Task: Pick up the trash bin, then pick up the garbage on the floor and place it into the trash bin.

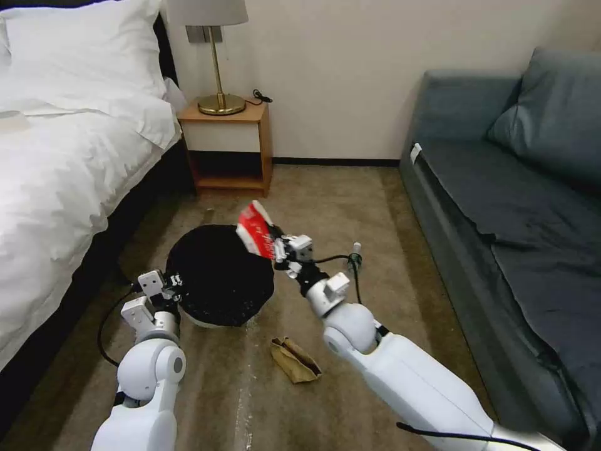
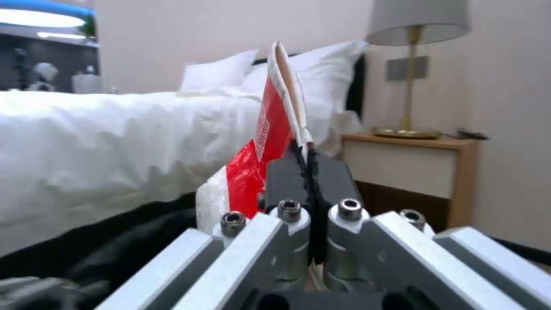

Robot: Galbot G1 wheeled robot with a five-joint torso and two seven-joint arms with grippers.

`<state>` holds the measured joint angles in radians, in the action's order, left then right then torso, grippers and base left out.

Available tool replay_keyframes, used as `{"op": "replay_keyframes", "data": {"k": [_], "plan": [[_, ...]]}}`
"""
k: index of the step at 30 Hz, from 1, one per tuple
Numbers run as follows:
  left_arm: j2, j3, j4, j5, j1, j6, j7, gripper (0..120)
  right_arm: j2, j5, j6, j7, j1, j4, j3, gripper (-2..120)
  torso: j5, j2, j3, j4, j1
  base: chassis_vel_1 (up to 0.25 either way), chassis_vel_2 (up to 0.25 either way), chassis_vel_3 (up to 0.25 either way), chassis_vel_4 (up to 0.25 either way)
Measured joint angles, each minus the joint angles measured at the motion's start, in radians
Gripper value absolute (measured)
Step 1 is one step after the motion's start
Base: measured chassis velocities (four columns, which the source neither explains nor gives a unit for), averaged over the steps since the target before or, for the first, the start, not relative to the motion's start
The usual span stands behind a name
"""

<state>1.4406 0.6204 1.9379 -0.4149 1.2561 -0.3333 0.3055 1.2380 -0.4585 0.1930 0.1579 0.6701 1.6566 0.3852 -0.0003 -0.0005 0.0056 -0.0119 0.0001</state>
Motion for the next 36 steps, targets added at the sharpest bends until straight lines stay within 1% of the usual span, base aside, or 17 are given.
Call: {"op": "replay_keyframes", "data": {"k": [7,21,23,24,26,27,29,30,31,32,34,35,36], "plan": [[0.01,-0.003,-0.006,0.011,0.002,0.001,0.0,4,0.04,0.007,-0.005,0.002,-0.009,-0.02,0.054,0,0.0001,0.0,0.0,-0.0001,0.0,0.0,0.0,0.0,0.0],[0.031,-0.012,0.003,0.023,0.005,0.003,0.002,4,0.061,0.07,-0.002,0.005,-0.006,-0.067,0.112,1,0.0001,0.0,0.0,-0.0001,0.0,0.0,0.0,0.0,0.0],[0.034,-0.012,0.006,0.026,0.004,0.004,0.004,4,0.062,0.074,-0.006,0.01,-0.003,-0.066,0.113,12,0.0002,0.0,0.0,-0.0001,0.0,0.0,0.0,0.0,0.0],[0.034,-0.012,0.006,0.026,0.004,0.004,0.004,4,0.062,0.074,-0.006,0.01,-0.003,-0.066,0.113,12,0.0002,0.0,0.0,-0.0001,0.0,0.0,0.0,0.0,0.0],[0.037,-0.012,0.008,0.031,0.005,0.004,0.005,4,0.063,0.074,-0.006,0.011,0.004,-0.065,0.11,22,0.0002,0.0,0.0,-0.0001,0.0,0.0,0.0,0.0,0.0],[0.037,-0.012,0.008,0.031,0.005,0.004,0.005,4,0.063,0.074,-0.006,0.011,0.004,-0.065,0.11,22,0.0002,0.0,0.0,-0.0001,0.0,0.0,0.0,0.0,0.0],[0.04,-0.017,0.012,0.034,0.003,0.003,0.007,4,0.061,0.072,-0.009,0.011,0.007,-0.058,0.109,32,0.0002,0.0,0.0,-0.0001,0.0,0.0,0.0,0.0,0.0],[0.04,-0.017,0.012,0.034,0.003,0.003,0.007,4,0.061,0.072,-0.009,0.011,0.007,-0.058,0.109,32,0.0002,0.0,0.0,-0.0001,0.0,0.0,0.0,0.0,0.0],[0.042,-0.021,0.013,0.035,0.0,0.003,0.009,4,0.059,0.069,-0.018,0.01,0.007,-0.049,0.106,38,0.0002,0.0,0.0,-0.0001,0.0,0.0,0.0,0.0,0.0],[0.042,-0.021,0.013,0.035,0.0,0.003,0.009,4,0.059,0.069,-0.018,0.01,0.007,-0.049,0.106,38,0.0002,0.0,0.0,-0.0001,0.0,0.0,0.0,0.0,0.0],[0.046,-0.025,0.015,0.04,-0.001,0.003,0.013,4,0.06,0.061,-0.026,0.011,0.011,-0.041,0.097,50,0.0002,0.0,0.0,-0.0001,0.0,0.0,0.0,0.0,0.0],[0.046,-0.025,0.015,0.04,-0.001,0.003,0.013,4,0.06,0.061,-0.026,0.011,0.011,-0.041,0.097,50,0.0002,0.0,0.0,-0.0001,0.0,0.0,0.0,0.0,0.0],[0.048,-0.026,0.016,0.042,-0.001,0.002,0.014,4,0.061,0.061,-0.028,0.012,0.015,-0.039,0.087,55,0.0002,0.0,0.0,-0.0001,0.0,0.0,0.0,0.0,0.0]]}}
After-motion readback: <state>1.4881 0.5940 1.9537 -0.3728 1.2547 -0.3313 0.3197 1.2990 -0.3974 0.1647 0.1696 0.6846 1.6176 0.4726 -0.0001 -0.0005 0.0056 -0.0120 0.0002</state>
